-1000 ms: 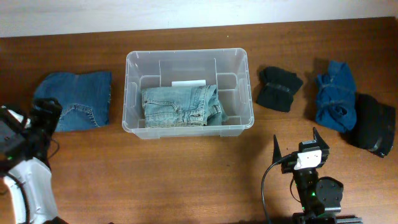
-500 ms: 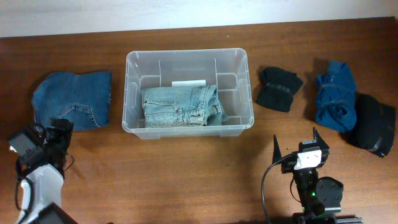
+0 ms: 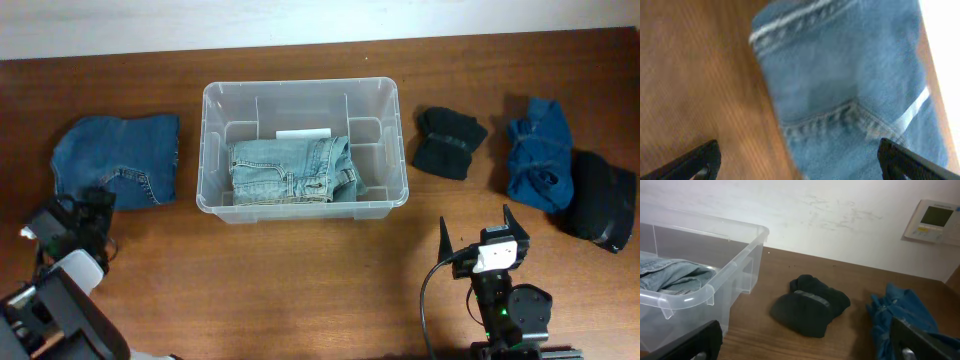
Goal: Pack container
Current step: 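Move the left gripper back and grasp the darker blue jeans, then lift the dark jeans with the left gripper and place them in the box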
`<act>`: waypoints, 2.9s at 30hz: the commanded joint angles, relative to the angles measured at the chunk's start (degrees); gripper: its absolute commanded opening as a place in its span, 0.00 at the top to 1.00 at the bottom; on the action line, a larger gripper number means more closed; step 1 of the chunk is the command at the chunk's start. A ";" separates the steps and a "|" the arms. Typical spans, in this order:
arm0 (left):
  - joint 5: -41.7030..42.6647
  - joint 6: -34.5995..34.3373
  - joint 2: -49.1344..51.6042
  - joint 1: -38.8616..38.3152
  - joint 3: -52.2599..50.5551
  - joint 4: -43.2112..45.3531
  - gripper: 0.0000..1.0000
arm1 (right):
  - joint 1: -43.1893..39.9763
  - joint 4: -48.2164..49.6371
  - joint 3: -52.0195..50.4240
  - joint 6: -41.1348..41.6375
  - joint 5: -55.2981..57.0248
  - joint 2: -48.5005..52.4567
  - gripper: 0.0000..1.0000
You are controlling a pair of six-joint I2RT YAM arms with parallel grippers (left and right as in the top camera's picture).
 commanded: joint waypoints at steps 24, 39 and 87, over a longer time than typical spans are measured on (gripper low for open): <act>0.35 -0.15 7.78 -0.33 -0.09 20.11 0.27 | 0.20 -0.37 -0.26 0.20 0.50 -0.33 0.02; -6.27 -2.91 12.66 -0.17 0.26 22.69 0.05 | 0.20 -0.37 -0.26 0.20 0.50 -0.33 0.02; 3.72 69.46 -10.99 -32.98 59.49 -35.89 1.00 | 0.20 -0.37 -0.26 0.20 0.50 -0.33 0.02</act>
